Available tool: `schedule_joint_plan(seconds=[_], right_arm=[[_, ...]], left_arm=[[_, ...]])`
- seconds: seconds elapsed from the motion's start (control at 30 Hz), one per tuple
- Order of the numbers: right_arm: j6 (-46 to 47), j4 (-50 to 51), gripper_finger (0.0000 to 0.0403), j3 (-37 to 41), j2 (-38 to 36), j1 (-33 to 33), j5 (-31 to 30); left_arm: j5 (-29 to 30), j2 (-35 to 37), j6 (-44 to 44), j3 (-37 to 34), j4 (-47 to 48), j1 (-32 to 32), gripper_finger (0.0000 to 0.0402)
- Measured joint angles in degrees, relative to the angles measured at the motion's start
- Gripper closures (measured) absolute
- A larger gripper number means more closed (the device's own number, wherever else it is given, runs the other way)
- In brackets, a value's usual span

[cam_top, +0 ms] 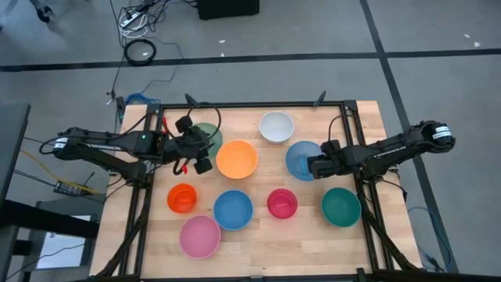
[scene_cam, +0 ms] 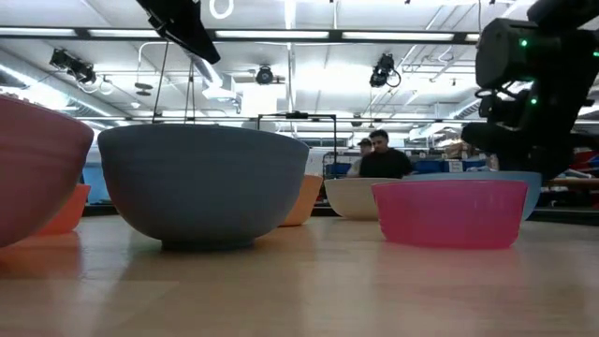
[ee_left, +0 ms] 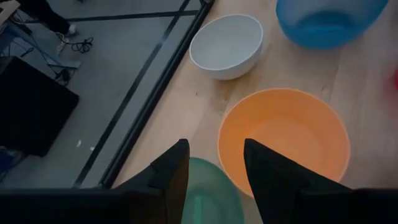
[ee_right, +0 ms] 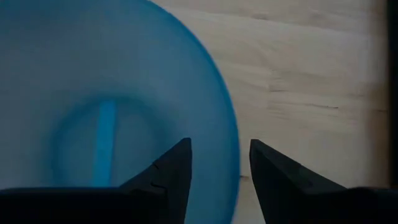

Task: Nest bowls inside each other
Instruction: Stack the light blue bowl on top of the light green bowl

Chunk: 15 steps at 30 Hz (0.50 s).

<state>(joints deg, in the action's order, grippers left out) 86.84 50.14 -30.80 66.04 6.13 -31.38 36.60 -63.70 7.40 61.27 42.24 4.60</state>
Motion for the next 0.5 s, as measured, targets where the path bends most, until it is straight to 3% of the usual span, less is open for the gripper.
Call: schedule_joint_plan(seconds=[0.17,0.37,0.5], right_arm=[[-0.9,-4.5,0.027,2.9,0.0,-0.7,0.0],[-4.4,-5.7,0.0379,3.5,0.0,-0.9,-0.9],[-6.1,-5.1,0.0392,2.4,-0.2,-1.5,-2.4]], left_arm=[[0.0,0.0,0.4,0.0,0.0,0.0,0.0239],[0.0,0.4,0.4,0.0,0.0,0.0,0.0239],[0.7,2.1,0.8,0.0,0.6,0.0,0.0239]])
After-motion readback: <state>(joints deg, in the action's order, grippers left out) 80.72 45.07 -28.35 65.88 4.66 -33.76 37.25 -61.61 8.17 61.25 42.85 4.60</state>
